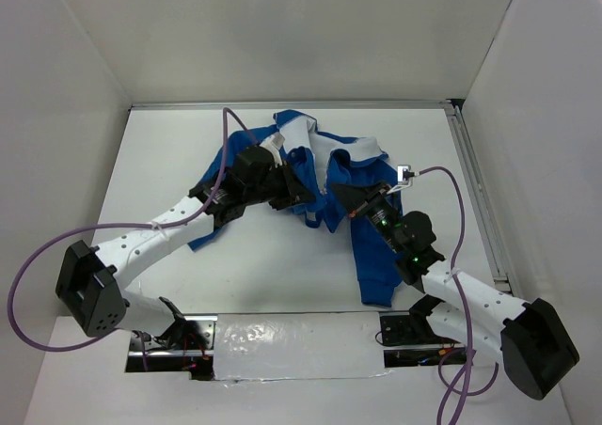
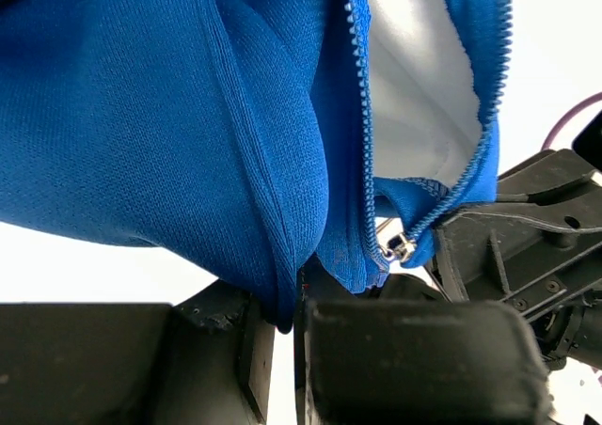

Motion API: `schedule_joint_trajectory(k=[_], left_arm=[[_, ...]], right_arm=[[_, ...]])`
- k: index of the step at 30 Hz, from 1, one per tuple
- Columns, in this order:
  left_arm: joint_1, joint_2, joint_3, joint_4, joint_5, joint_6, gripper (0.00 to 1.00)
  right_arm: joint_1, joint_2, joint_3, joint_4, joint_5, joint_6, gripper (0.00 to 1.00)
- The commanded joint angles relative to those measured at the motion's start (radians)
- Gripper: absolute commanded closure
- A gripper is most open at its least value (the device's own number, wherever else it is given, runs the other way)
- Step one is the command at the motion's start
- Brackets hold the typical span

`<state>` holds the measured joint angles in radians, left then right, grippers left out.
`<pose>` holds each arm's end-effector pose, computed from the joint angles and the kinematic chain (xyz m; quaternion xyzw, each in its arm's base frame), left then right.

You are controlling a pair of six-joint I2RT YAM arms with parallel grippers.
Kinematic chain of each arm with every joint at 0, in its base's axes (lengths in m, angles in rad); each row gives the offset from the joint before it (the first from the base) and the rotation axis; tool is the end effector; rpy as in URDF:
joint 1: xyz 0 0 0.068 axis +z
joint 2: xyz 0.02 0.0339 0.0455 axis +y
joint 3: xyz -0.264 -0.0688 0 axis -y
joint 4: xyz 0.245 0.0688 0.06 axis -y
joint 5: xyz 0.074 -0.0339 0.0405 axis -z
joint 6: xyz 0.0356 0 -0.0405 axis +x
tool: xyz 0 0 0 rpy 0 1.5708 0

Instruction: Zip up the jacket

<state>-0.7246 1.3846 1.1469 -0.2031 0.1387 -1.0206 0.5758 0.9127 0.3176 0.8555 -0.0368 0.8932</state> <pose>0.2380 -0.2172 0.3269 -0.0875 0.8388 -0.4468 0.2985 0.1678 0.1105 0.2629 0.0819 0.6039 0.5397 0.5809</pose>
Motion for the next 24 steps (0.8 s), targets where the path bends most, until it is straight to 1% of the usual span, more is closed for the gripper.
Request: schedule_joint_trajectory(k=[1, 3, 5, 6, 8, 10, 11, 12, 14, 15, 18, 19, 21, 24], left_arm=[[-0.010, -0.027, 0.031, 0.056, 0.004, 0.017, 1.00], [-0.010, -0.035, 0.037, 0.034, -0.028, 0.019, 1.00], [-0.010, -0.047, 0.036, 0.034, -0.040, 0.028, 1.00], [-0.010, -0.050, 0.033, 0.039, -0.042, 0.034, 1.00], [-0.010, -0.053, 0.033, 0.031, -0.056, 0.063, 1.00], [-0.010, -0.048, 0.043, -0.005, -0.073, 0.092, 1.00], [-0.010, -0.039, 0.048, -0.028, -0.082, 0.112, 1.00], [-0.010, -0.030, 0.045, -0.082, -0.094, 0.152, 1.00], [-0.010, -0.003, 0.018, -0.149, -0.109, 0.180, 1.00], [-0.010, 0.005, -0.004, -0.182, -0.096, 0.182, 1.00], [-0.015, 0.040, -0.087, -0.188, -0.016, 0.186, 1.00], [-0.025, 0.060, -0.119, -0.191, -0.011, 0.189, 1.00], [-0.039, 0.088, -0.128, -0.223, -0.017, 0.171, 1.00], [-0.074, 0.167, -0.107, -0.311, -0.080, 0.156, 1.00]], right_arm=[[0.001, -0.011, 0.021, 0.045, 0.009, -0.005, 1.00], [0.001, -0.046, 0.021, 0.010, 0.003, -0.025, 1.00], [0.001, -0.101, 0.015, -0.067, 0.034, -0.031, 1.00], [0.001, -0.119, 0.015, -0.141, 0.034, -0.039, 1.00], [0.001, -0.170, 0.031, -0.235, 0.090, -0.054, 1.00], [0.001, -0.224, 0.032, -0.359, 0.113, -0.083, 1.00], [0.002, -0.242, 0.038, -0.427, 0.167, -0.083, 1.00], [-0.001, -0.256, 0.055, -0.558, 0.196, -0.089, 1.00], [-0.001, -0.293, 0.069, -0.718, 0.270, -0.092, 1.00], [-0.004, -0.311, 0.064, -0.751, 0.281, -0.096, 1.00], [-0.001, -0.310, 0.040, -0.820, 0.299, -0.074, 1.00], [-0.002, -0.304, 0.035, -0.831, 0.299, -0.063, 1.00], [-0.001, -0.282, 0.028, -0.845, 0.285, -0.063, 1.00], [0.002, -0.243, 0.040, -0.849, 0.278, -0.085, 1.00]])
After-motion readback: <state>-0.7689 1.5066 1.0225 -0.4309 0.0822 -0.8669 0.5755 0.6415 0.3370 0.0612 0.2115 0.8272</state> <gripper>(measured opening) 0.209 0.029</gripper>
